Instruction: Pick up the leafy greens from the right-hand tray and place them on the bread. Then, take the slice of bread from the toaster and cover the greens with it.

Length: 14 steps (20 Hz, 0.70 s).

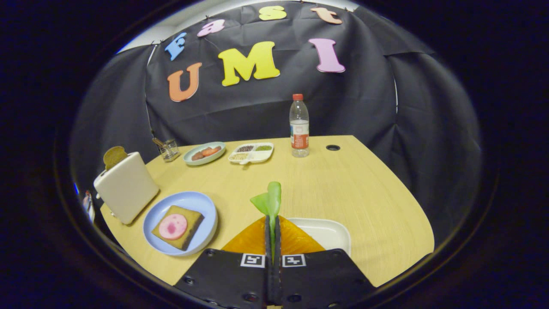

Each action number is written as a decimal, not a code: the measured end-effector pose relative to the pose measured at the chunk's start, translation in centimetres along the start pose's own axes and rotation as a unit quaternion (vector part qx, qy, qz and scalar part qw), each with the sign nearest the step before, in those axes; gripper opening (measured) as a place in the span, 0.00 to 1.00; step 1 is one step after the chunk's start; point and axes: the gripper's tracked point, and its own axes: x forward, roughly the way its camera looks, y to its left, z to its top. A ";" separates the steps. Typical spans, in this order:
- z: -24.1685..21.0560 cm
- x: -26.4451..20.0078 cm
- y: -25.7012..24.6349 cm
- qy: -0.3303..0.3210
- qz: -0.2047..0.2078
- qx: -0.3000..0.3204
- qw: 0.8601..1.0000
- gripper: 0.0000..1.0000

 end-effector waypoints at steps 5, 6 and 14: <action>2.9 -1.5 5.5 -0.046 0.017 -0.009 0.999 0.00; 3.2 -1.5 6.5 -0.054 0.018 -0.008 0.998 0.00; 2.2 1.4 13.1 -0.071 -0.011 -0.055 0.996 0.00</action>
